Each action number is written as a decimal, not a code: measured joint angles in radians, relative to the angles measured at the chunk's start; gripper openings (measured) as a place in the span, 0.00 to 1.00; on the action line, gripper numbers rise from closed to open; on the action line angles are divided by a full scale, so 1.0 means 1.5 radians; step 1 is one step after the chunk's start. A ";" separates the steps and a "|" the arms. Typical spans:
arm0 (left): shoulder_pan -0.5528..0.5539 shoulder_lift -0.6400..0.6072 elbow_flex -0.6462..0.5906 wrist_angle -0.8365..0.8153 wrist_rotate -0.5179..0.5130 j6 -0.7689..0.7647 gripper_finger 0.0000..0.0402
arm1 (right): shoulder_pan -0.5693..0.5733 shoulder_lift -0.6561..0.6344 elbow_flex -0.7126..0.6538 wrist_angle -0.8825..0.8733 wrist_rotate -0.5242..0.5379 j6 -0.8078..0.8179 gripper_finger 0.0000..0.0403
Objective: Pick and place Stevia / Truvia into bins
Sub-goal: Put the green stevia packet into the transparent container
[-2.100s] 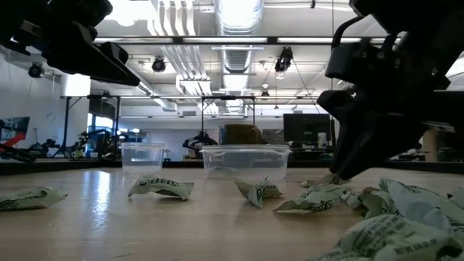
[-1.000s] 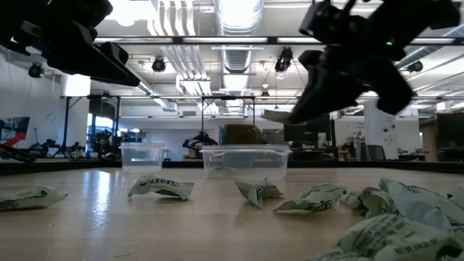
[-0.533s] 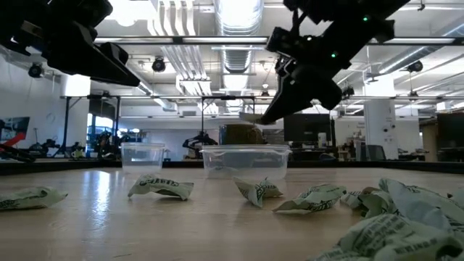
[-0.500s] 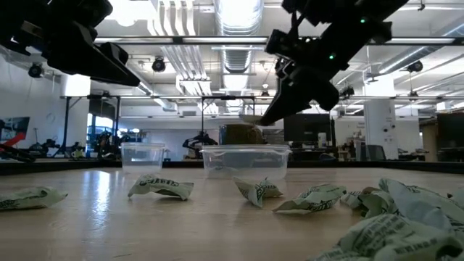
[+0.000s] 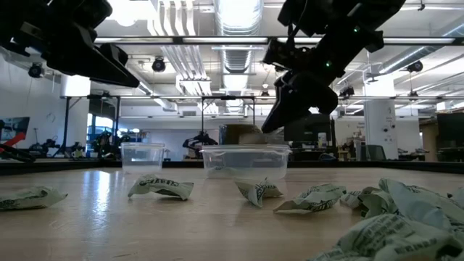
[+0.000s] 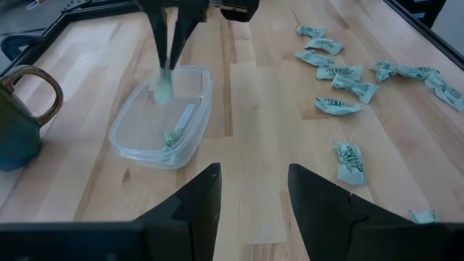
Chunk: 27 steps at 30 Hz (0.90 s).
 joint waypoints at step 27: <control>-0.079 0.032 0.071 -0.219 0.091 -0.228 0.26 | 0.059 -0.033 -0.004 -0.001 -0.042 -0.068 0.33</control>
